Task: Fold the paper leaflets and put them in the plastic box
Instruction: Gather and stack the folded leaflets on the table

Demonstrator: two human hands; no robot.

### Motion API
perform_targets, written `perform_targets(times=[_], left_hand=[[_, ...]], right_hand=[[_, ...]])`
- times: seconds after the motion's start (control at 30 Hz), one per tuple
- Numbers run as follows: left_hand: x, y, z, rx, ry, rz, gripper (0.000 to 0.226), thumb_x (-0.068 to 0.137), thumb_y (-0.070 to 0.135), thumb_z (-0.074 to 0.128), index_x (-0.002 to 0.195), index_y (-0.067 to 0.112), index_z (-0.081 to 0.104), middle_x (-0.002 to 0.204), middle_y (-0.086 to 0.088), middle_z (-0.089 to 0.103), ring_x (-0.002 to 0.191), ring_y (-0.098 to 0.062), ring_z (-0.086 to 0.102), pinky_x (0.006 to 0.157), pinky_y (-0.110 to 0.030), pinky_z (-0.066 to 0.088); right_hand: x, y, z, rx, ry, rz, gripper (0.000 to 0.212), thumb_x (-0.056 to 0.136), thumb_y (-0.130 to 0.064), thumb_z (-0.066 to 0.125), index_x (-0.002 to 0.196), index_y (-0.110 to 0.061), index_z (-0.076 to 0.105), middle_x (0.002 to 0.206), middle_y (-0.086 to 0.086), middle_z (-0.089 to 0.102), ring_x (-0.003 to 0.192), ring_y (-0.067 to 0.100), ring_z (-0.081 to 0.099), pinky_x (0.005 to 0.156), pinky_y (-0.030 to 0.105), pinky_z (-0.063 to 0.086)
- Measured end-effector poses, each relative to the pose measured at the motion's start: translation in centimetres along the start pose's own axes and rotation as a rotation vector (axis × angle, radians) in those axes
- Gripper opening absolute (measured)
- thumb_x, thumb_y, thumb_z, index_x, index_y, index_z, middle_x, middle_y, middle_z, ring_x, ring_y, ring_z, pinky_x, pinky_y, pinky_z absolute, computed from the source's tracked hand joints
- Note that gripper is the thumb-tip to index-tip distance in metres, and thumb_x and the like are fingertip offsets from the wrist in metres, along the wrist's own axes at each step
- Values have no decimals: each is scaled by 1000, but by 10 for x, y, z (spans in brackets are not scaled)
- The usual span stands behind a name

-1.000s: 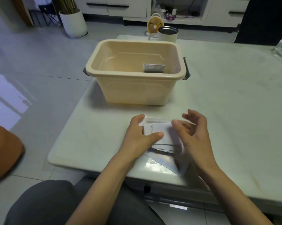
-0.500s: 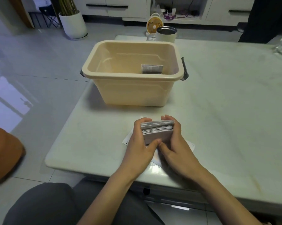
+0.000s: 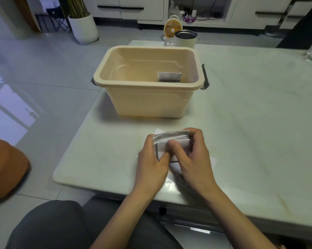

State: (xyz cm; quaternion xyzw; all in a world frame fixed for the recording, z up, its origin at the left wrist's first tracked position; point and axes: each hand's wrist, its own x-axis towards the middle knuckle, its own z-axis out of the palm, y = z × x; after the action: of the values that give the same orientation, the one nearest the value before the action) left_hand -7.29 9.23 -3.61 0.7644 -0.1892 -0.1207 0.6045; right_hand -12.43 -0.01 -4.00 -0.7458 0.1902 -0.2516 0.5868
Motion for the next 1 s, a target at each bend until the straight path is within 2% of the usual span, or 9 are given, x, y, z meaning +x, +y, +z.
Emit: perform_targets(times=[0.17,0.33,0.47,0.53,0.6,0.67,0.73,0.9,1.0], left_hand=[[2,3,-3,56,-25,-87,34,79,8,70,94,33,53,90,18,63,85,2,62,73,-11,47],[6,18,-13,412,-204,-225,40,83,13,62,119,21,46,103,7,56,92,-13,56,66,-13,42],[7,19,1,654,11,16,40,92,12,45,132,16,43,130,-1,47,123,-21,39,99,-28,30],[12,3,16,679,22,58,36,94,11,37,128,9,49,133,-7,49,128,-26,40,106,-33,27],[15,-16,29,767,41,92,41,92,16,28,122,5,54,135,-14,51,130,-32,42,110,-42,26],[18,-27,36,831,53,88,37,92,13,37,122,3,56,137,-17,49,132,-32,41,111,-45,24],[19,-29,38,863,71,120,32,85,11,53,115,2,60,131,-19,55,126,-34,48,106,-49,32],[21,-30,36,895,15,127,40,88,23,36,109,4,64,127,-21,58,121,-34,53,101,-49,37],[21,-20,30,929,-107,94,58,94,34,12,134,11,46,150,-14,32,141,-26,25,115,-39,14]], right_hand=[[-1,2,-11,-182,2,-25,27,84,-8,65,90,-27,48,84,-10,65,77,4,62,69,19,49],[0,2,-15,-200,4,223,21,80,-12,68,95,-16,53,90,0,68,84,17,65,76,34,53],[-2,1,-11,-374,0,202,24,86,-13,59,107,-16,47,96,-2,58,83,13,53,62,7,37],[-6,1,-6,-498,-7,150,33,88,-14,55,120,-13,47,106,-1,55,94,14,49,70,10,33],[-7,0,-5,-715,-16,144,44,91,-22,51,133,-15,41,125,4,46,115,19,40,90,21,28],[-3,0,-7,-858,-24,184,49,95,-26,44,142,-18,32,141,6,30,129,23,25,102,29,19],[2,2,-6,-860,-21,149,45,98,-23,39,141,-17,34,145,7,29,132,24,23,103,30,16],[12,26,8,-911,72,-49,22,95,-12,45,111,-8,61,117,14,53,105,31,46,79,30,24],[12,35,14,-984,207,-110,19,90,-16,45,87,-9,61,93,14,58,79,31,52,69,31,28]])
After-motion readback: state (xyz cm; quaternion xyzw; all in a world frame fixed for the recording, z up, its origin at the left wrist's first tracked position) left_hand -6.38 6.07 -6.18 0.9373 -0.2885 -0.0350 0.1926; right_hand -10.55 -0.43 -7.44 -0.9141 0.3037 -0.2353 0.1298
